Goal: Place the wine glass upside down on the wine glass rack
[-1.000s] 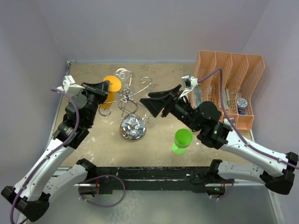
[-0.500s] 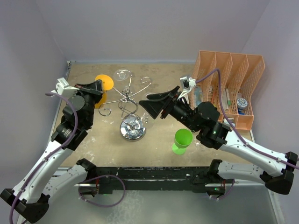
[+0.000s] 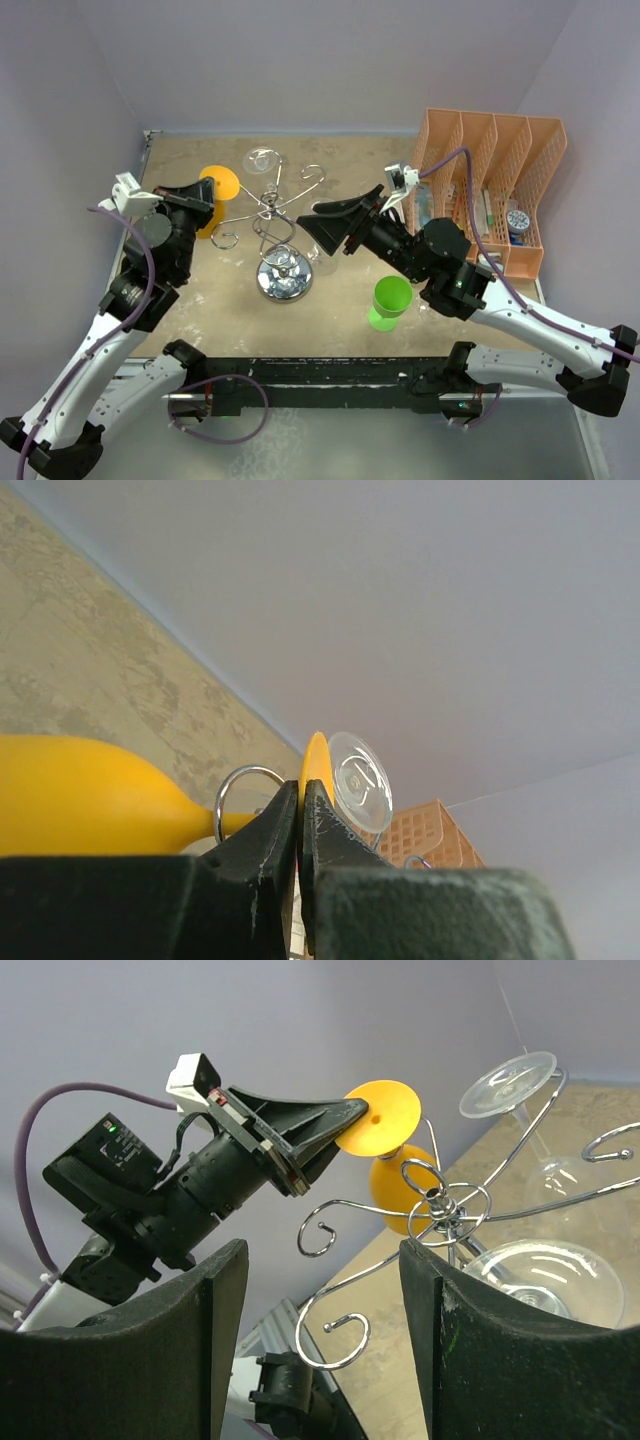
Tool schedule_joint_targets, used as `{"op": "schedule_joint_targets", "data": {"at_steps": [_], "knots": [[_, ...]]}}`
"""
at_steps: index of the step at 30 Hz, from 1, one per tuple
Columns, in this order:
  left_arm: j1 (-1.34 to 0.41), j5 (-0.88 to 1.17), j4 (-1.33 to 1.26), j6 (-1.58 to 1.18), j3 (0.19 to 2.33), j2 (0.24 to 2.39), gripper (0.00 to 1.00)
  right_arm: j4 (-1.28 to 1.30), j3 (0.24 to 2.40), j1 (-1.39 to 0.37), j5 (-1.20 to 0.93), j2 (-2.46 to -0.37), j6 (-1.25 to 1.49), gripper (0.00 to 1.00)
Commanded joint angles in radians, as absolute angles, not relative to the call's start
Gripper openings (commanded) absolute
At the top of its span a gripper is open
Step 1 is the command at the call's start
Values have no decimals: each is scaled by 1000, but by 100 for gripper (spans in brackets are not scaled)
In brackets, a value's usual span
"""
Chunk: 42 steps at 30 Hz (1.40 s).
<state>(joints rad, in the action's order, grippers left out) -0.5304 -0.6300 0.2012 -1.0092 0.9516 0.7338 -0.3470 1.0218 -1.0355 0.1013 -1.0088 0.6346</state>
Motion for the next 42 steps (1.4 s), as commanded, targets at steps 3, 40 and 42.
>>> {"op": "schedule_joint_targets", "data": {"at_steps": [3, 40, 42], "knots": [[-528, -537, 220, -1024, 993, 708, 0, -405, 1025, -1034, 88, -1012, 643, 64], [-528, -546, 592, -1025, 1127, 694, 38, -126, 1128, -1034, 304, -964, 657, 62], [-528, -548, 608, -1025, 1140, 681, 42, -64, 1127, -1034, 357, -946, 673, 62]]}}
